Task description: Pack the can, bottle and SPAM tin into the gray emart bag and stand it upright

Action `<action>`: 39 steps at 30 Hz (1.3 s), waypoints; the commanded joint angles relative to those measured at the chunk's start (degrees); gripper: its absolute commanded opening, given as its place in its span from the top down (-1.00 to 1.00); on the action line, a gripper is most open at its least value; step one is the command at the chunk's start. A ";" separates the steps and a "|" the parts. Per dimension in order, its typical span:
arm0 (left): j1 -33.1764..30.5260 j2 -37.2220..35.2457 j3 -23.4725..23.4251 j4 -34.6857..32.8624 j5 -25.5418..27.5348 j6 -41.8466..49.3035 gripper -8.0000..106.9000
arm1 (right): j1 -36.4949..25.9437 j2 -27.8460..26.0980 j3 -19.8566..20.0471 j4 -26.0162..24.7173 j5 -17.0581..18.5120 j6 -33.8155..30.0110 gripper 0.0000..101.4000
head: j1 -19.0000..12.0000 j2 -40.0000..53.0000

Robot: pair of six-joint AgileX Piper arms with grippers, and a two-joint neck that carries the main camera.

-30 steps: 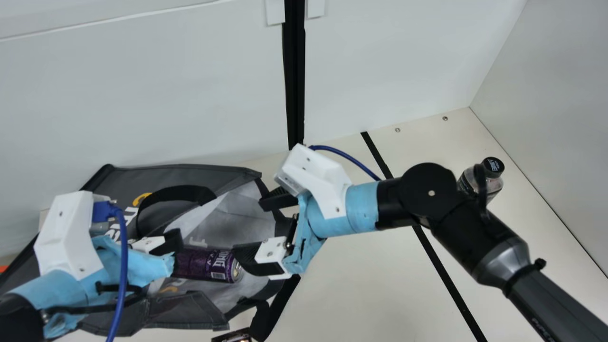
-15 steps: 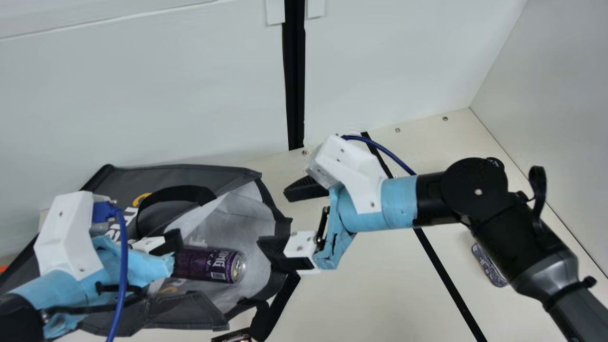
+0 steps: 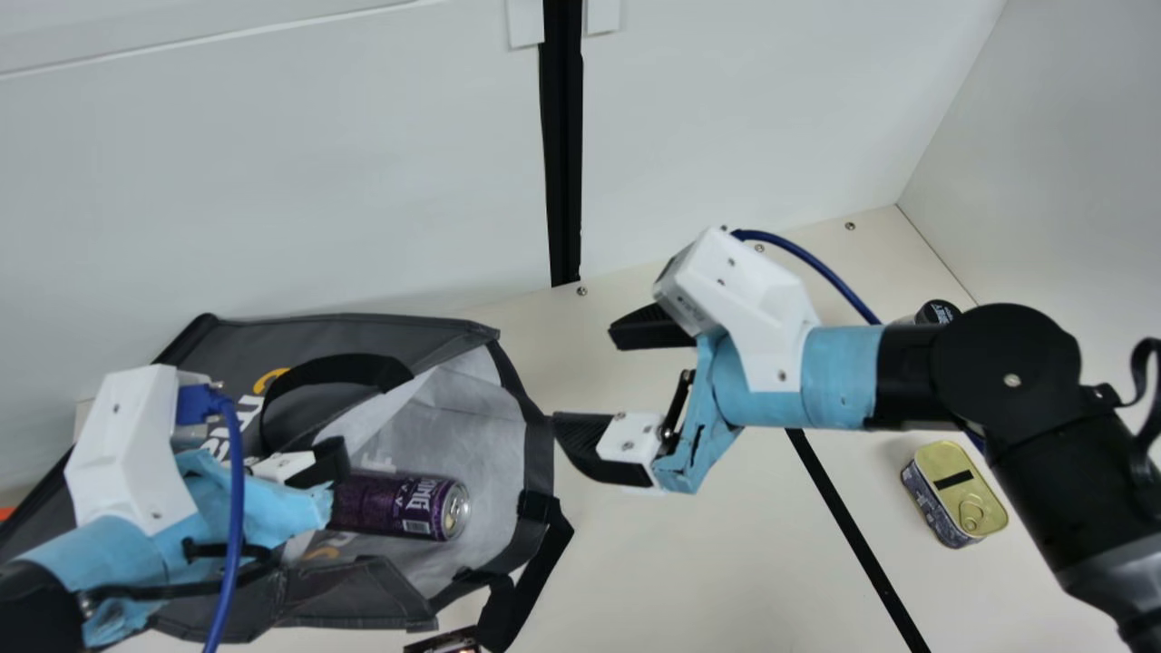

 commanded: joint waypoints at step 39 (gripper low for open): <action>0.00 0.00 0.00 0.00 0.00 0.00 1.00 | -17.82 -10.49 -3.34 -27.29 -1.75 23.95 -0.87 | -1.30 -0.05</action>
